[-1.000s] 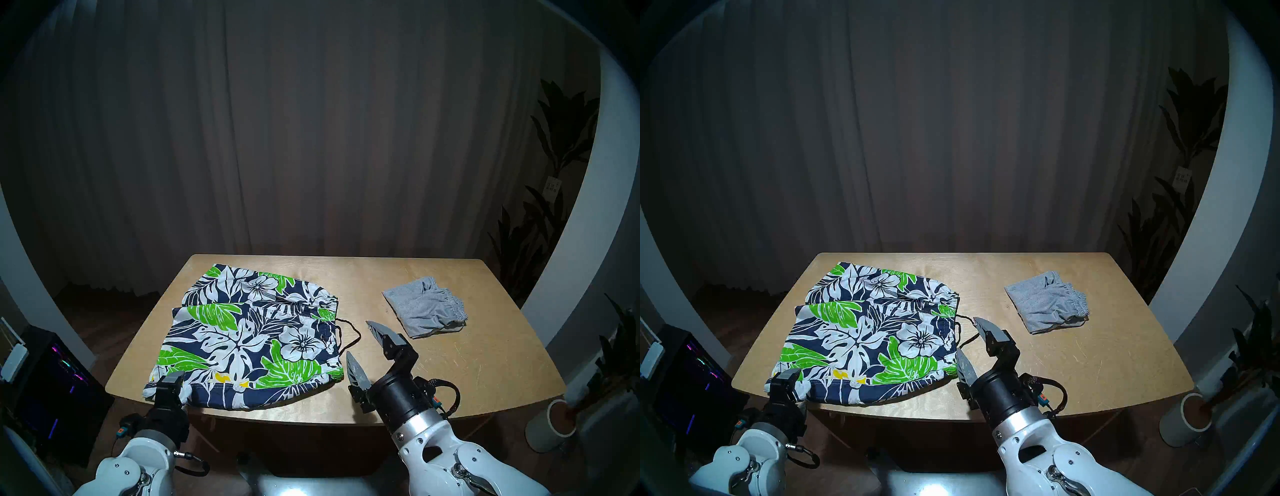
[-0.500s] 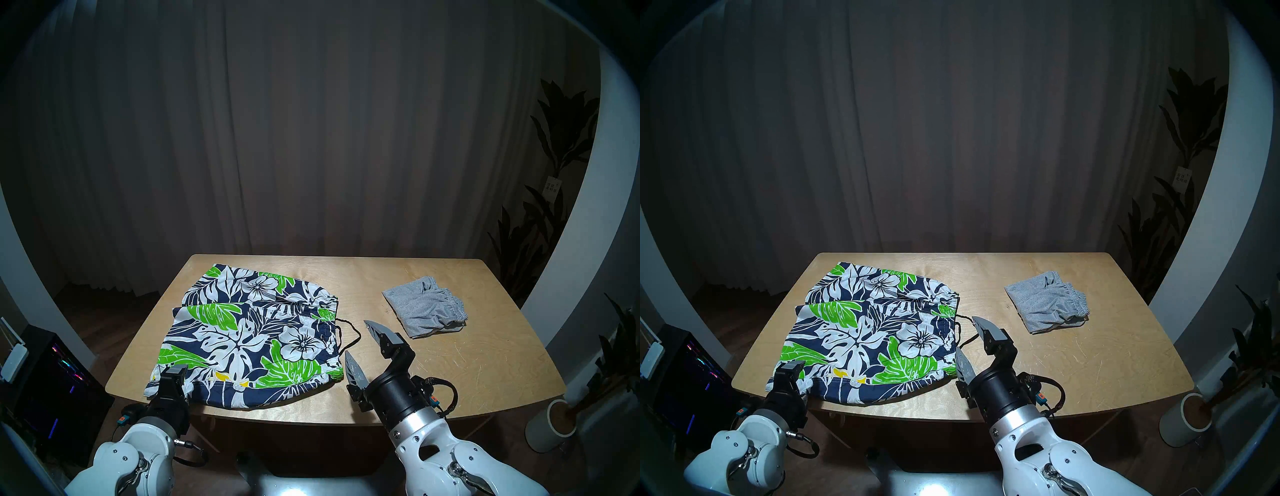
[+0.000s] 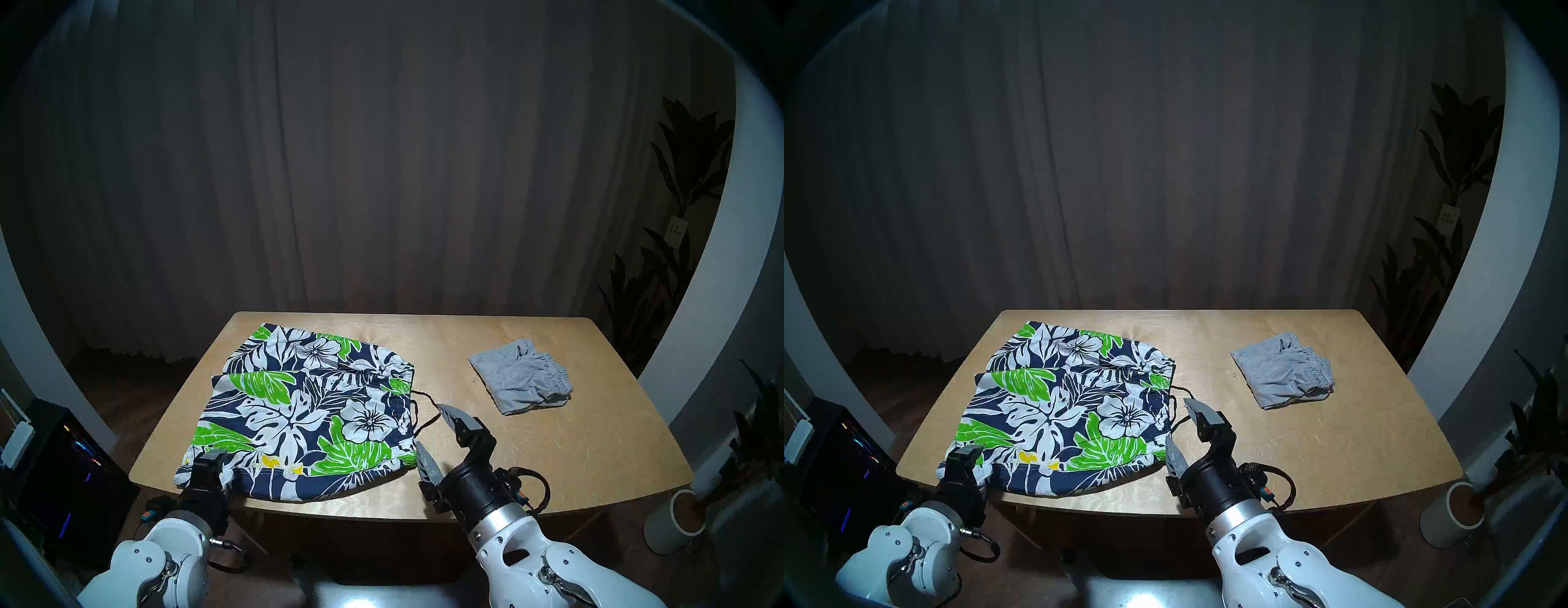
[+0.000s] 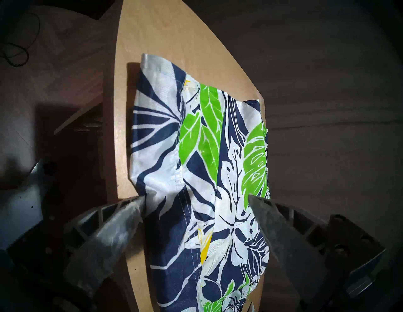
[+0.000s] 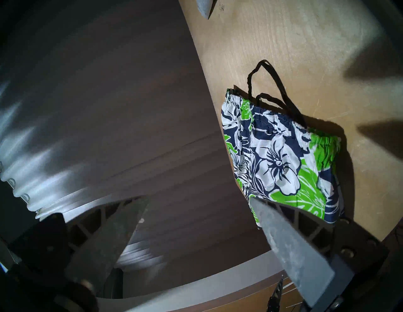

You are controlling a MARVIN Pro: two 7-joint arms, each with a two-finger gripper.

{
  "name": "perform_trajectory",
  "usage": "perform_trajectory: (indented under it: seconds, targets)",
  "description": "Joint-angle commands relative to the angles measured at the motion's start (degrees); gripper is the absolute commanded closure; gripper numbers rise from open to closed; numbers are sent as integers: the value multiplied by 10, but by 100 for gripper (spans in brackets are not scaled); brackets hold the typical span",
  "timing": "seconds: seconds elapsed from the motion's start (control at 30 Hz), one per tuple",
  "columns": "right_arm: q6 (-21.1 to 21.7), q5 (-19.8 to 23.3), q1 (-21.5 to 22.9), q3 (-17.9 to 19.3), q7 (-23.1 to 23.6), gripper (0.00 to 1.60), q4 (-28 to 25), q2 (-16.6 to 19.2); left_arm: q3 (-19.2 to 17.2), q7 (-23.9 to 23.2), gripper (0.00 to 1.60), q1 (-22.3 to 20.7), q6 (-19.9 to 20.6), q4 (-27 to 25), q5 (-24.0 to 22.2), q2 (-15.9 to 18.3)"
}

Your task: Fold pants twice and stack them

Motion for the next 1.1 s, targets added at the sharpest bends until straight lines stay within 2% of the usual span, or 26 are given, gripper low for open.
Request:
perform_trajectory:
  seconds: [0.0,0.37,0.73,1.07]
  targets:
    - [7,-24,29,-17,15,0,20,2,-6,-6,0,-1,7,1,-7,2]
    - [9,-39,66,-45,11,0,55,-8,-11,9,0,-5,14,-2,-15,11]
    - [-11,-35,92,-68,1,0,64,-4,-26,46,0,19,4,-30,-12,14]
    - [-35,-22,116,-91,-8,0,73,1,-10,100,0,-8,-29,-25,7,16]
